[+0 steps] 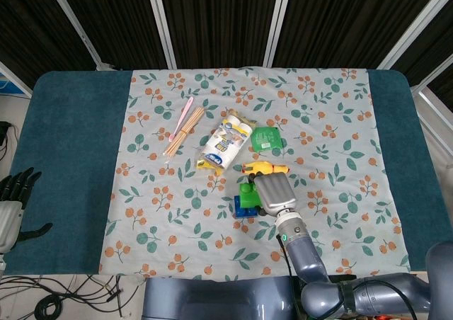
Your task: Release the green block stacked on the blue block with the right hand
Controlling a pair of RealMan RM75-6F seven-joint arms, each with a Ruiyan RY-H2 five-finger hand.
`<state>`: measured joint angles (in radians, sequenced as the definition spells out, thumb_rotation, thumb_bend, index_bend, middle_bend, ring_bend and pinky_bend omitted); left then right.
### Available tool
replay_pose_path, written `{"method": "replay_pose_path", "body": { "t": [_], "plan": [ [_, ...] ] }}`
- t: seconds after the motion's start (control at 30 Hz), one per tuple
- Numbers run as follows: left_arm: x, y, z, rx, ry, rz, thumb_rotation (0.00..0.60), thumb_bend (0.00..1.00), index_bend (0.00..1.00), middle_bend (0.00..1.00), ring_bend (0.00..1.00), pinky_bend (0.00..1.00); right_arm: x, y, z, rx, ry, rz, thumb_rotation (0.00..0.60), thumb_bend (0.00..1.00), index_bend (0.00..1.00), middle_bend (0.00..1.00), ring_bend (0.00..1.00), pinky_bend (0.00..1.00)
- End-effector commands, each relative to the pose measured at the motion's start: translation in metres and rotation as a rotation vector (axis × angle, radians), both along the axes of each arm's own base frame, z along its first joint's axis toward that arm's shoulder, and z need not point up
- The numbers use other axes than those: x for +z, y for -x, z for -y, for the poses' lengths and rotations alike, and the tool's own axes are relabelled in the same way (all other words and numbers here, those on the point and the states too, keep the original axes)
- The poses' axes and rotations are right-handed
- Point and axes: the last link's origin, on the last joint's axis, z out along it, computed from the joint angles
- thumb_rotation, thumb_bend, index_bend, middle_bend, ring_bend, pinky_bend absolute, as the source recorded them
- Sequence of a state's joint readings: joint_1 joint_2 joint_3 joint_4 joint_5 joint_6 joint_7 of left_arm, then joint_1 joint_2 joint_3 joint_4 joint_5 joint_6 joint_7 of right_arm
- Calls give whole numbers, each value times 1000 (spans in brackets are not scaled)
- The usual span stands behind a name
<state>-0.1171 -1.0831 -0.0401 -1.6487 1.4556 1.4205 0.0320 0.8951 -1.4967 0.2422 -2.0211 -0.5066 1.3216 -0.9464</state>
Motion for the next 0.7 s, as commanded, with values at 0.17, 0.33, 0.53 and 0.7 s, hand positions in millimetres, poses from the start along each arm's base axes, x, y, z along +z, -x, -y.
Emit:
{"method": "replay_pose_path", "body": {
  "t": [0.17,0.33,0.53,0.7],
  "plan": [
    [1,0,0,0,-2,2,600,25,0,0,0,0,-3,-2,-1,1,-6,4,600,429,598,556,513,555],
    [1,-1,0,0,-4,3,600,25,0,0,0,0,-6,-3,0,1,-3,13,600,429,599,555,513,554],
    [1,0,0,-2,-3,3,600,25,0,0,0,0,-6,-6,1,8,2,17,600,430,601,555,513,554],
    [1,0,0,0,-2,7,600,25,0,0,0,0,-8,-3,1,1,-7,6,600,429,602,555,513,555]
  ]
}}
